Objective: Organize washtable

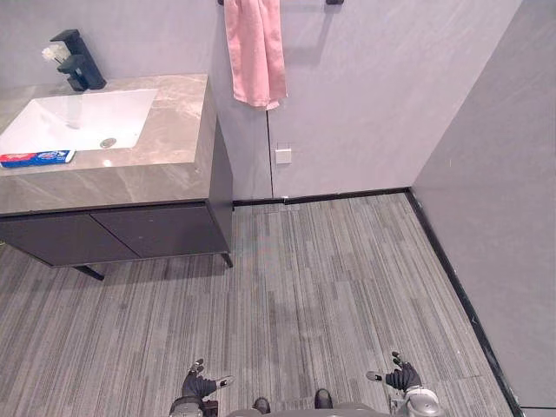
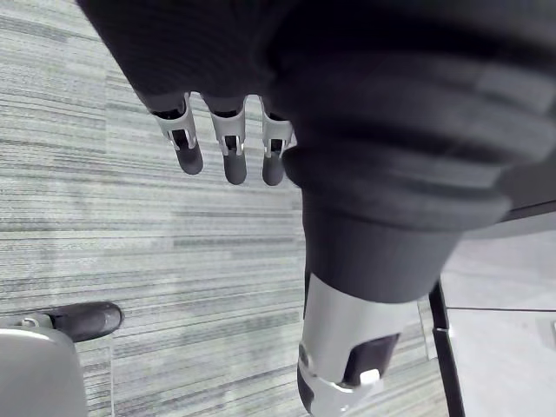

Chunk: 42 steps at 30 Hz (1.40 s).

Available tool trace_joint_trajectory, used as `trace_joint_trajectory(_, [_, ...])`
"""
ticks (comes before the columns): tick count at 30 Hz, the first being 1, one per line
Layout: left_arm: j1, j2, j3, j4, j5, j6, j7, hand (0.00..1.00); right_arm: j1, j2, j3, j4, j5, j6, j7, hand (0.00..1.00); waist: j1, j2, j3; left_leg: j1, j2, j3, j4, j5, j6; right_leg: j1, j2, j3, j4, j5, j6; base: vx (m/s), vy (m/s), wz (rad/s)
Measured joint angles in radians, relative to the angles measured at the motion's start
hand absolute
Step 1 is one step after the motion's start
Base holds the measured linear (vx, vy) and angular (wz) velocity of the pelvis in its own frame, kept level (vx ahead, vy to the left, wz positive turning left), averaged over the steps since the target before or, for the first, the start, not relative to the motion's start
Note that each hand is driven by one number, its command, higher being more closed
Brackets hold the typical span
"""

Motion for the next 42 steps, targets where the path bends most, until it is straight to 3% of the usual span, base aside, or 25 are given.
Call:
trace_joint_trajectory(7, [0.005,0.016,0.001,0.0,-0.001,0.0,0.0,0.0,-0.002,-0.001,0.0,-0.004,0.002,0.002,0.0,0.0,0.001,0.001,0.001,-0.001,0.002,0.018,-0.001,-0.007,0.005,-0.006,0.002,0.015,-0.012,0.0,0.0,-0.01,-0.002,-0.05])
trace_joint_trajectory(16, [0.013,0.016,0.008,-0.025,-0.002,0.0,0.0,0.0,-0.036,-0.005,-0.001,-0.005,0.002,0.008,0.0,0.0,0.004,0.013,0.013,-0.058,0.019,0.111,0.1,-0.115,0.016,-0.074,0.017,0.113,0.032,-0.036,0.011,0.06,0.012,-0.34])
trace_joint_trajectory(19, [-0.008,0.016,0.006,-0.047,-0.003,0.0,0.0,0.0,-0.043,-0.009,-0.003,-0.013,0.002,0.008,0.0,0.0,0.004,0.018,0.02,-0.076,0.019,0.124,0.16,-0.172,0.026,-0.139,0.016,0.123,0.176,-0.124,0.028,0.2,0.05,-0.19])
trace_joint_trajectory(22, [-0.019,0.017,-0.013,-0.066,-0.02,-0.002,0.0,0.0,-0.07,0.0,-0.001,-0.019,0.002,0.011,0.0,0.0,0.004,0.017,0.055,-0.03,0.0,0.156,0.196,-0.192,0.032,-0.278,0.0,0.112,0.566,-0.199,0.085,0.19,0.077,-0.21])
trace_joint_trajectory(23, [-0.021,0.02,-0.023,-0.068,-0.02,-0.003,0.0,0.0,-0.069,0.003,0.002,-0.026,0.002,0.015,0.0,0.0,0.001,0.015,0.062,-0.013,-0.006,0.154,0.199,-0.195,0.036,-0.307,-0.007,0.104,0.657,-0.195,0.082,0.24,0.099,0.19])
trace_joint_trajectory(24, [-0.038,0.028,-0.044,-0.068,-0.021,-0.004,0.0,0.0,-0.056,0.007,0.004,-0.046,0.002,0.016,0.0,0.0,-0.001,0.02,0.076,0.02,-0.011,0.128,0.209,-0.22,0.076,-0.37,-0.025,0.057,0.825,-0.2,0.062,0.28,0.083,0.33])
trace_joint_trajectory(26, [-0.069,0.04,-0.052,-0.066,-0.021,-0.002,0.001,0.0,-0.052,0.009,0.016,-0.046,0.002,0.019,0.001,0.0,0.0,0.02,0.106,0.079,-0.015,0.096,0.203,-0.273,0.086,-0.443,-0.045,-0.014,0.943,-0.283,0.027,0.33,0.054,0.32])
trace_joint_trajectory(27, [-0.076,0.042,-0.051,-0.066,-0.022,-0.002,0.001,0.0,-0.055,0.007,0.018,-0.049,0.003,0.019,0.002,0.0,-0.003,0.012,0.11,0.094,-0.012,0.088,0.197,-0.278,0.088,-0.465,-0.045,-0.032,0.94,-0.296,0.019,0.35,0.001,0.3])
trace_joint_trajectory(28, [-0.091,0.042,-0.049,-0.065,-0.022,-0.001,0.002,0.0,-0.062,-0.001,0.022,-0.051,0.003,0.018,0.002,0.0,-0.015,0.037,0.133,0.12,0.011,0.071,0.182,-0.284,0.091,-0.508,-0.032,-0.075,0.891,-0.306,0.014,0.4,-0.048,0.48])
trace_joint_trajectory(30, [-0.114,0.038,-0.051,-0.064,-0.021,-0.001,0.001,0.0,-0.071,-0.012,0.023,-0.064,0.009,0.011,0.002,0.0,-0.045,0.051,0.147,0.143,0.059,0.047,0.179,-0.283,0.09,-0.556,0.009,-0.129,0.721,-0.275,-0.001,0.44,-0.091,0.56])
trace_joint_trajectory(31, [-0.116,0.041,-0.052,-0.064,-0.021,-0.002,0.001,0.0,-0.061,-0.011,0.025,-0.065,0.009,0.011,0.002,0.0,-0.056,0.051,0.148,0.161,0.071,0.033,0.182,-0.284,0.082,-0.576,0.035,-0.125,0.569,-0.195,-0.012,0.68,-0.185,0.51])
trace_joint_trajectory(32, [-0.111,0.041,-0.056,-0.064,-0.02,-0.003,0.0,0.0,-0.034,-0.011,0.028,-0.074,0.008,0.012,0.002,0.0,-0.057,0.017,0.133,0.191,0.066,0.013,0.187,-0.294,0.02,-0.557,0.035,-0.107,0.412,-0.031,-0.046,0.59,-0.166,0.52])
trace_joint_trajectory(33, [-0.109,0.031,-0.057,-0.055,-0.019,-0.003,-0.001,0.0,-0.022,-0.021,0.028,-0.073,0.008,0.011,0.002,0.0,-0.058,0.03,0.14,0.211,0.074,0.0,0.198,-0.307,-0.002,-0.554,0.039,-0.11,0.444,0.026,-0.078,0.66,-0.184,0.31])
trace_joint_trajectory(34, [-0.123,0.018,-0.057,-0.045,-0.019,-0.006,-0.003,0.0,-0.037,-0.026,0.02,-0.061,0.008,0.019,0.001,0.0,-0.055,0.063,0.143,0.194,0.112,-0.005,0.258,-0.292,-0.045,-0.56,0.054,-0.139,0.505,-0.01,-0.114,0.5,-0.138,0.14])
trace_joint_trajectory(35, [-0.125,0.015,-0.054,-0.046,-0.019,-0.008,-0.003,0.0,-0.041,-0.023,0.019,-0.062,0.008,0.019,0.002,0.0,-0.055,0.059,0.141,0.171,0.106,-0.006,0.318,-0.239,-0.096,-0.552,0.049,-0.135,0.523,-0.046,-0.118,0.74,-0.217,0.0])
trace_joint_trajectory(37, [-0.116,0.0,-0.046,-0.046,-0.019,-0.008,-0.003,0.0,-0.038,-0.025,0.02,-0.061,0.008,0.019,0.003,0.0,-0.054,0.059,0.142,0.109,0.102,-0.014,0.508,-0.086,-0.116,-0.455,0.044,-0.128,0.475,-0.08,-0.124,0.59,-0.186,0.08])
trace_joint_trajectory(39, [-0.11,-0.02,-0.038,-0.049,-0.019,-0.018,-0.003,0.0,-0.012,-0.019,0.023,-0.073,0.012,0.02,0.001,0.0,-0.054,0.057,0.142,-0.02,0.155,0.01,0.862,-0.085,-0.078,-0.261,0.053,-0.127,0.335,-0.091,-0.129,0.56,-0.171,0.26])
trace_joint_trajectory(41, [-0.091,-0.033,-0.034,-0.071,-0.02,-0.019,-0.003,0.0,-0.01,-0.009,0.024,-0.095,0.029,0.015,-0.001,0.0,-0.044,0.053,0.143,-0.119,0.21,0.085,1.006,-0.117,-0.025,-0.163,0.066,-0.105,0.272,-0.12,-0.132,0.45,-0.118,-0.1])
trace_joint_trajectory(42, [-0.073,-0.042,-0.032,-0.084,-0.02,-0.015,-0.003,0.0,-0.015,0.001,0.022,-0.103,0.042,0.014,-0.005,0.0,-0.025,0.051,0.141,-0.208,0.228,0.125,1.042,-0.137,0.0,-0.114,0.069,-0.078,0.252,-0.147,-0.136,0.32,-0.029,-0.36])
